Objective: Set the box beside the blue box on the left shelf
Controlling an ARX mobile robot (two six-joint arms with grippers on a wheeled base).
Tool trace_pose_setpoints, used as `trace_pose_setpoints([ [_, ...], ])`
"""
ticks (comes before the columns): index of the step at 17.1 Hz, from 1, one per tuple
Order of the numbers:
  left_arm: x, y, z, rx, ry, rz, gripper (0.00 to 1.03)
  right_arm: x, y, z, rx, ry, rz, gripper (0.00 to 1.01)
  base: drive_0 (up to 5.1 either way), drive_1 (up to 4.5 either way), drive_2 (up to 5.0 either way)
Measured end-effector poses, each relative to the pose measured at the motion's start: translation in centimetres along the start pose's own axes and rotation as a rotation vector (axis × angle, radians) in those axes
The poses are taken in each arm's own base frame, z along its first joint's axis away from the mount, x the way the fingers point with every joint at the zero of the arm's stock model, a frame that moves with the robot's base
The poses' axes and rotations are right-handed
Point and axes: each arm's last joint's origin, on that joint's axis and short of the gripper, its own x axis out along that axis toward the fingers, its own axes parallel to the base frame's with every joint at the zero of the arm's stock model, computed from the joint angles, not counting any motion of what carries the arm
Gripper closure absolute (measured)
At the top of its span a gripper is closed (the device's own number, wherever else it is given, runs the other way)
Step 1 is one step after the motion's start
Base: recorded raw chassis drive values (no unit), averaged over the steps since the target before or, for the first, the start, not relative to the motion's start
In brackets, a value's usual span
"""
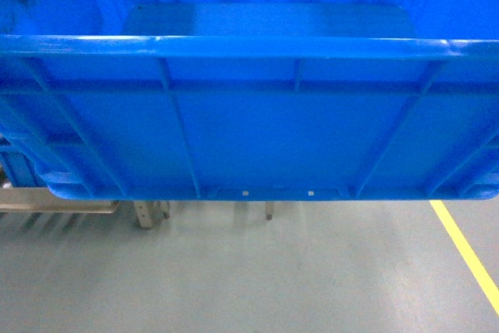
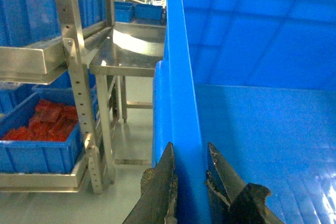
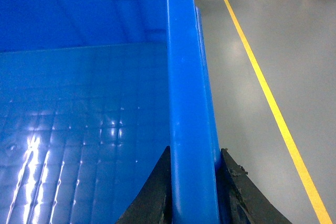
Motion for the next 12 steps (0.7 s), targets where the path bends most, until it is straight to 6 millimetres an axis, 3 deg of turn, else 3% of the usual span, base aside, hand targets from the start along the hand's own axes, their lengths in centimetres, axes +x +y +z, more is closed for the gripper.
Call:
trace_pose_setpoints([
  [9,0.06,-0.01,0.06,0.000,-0.001,-0.001,0.93,0.05,0.00,-0.04,0.000,0.001,0.000,0.85,0.0,4.26,-4.3],
  [12,0.06,-0.01,0.08,0.000,-0.005,0.000,0.93,0.03,-0.02,0.03,0.000,-0.005,-0.001,0.85,-3.1,1.07,2.5],
])
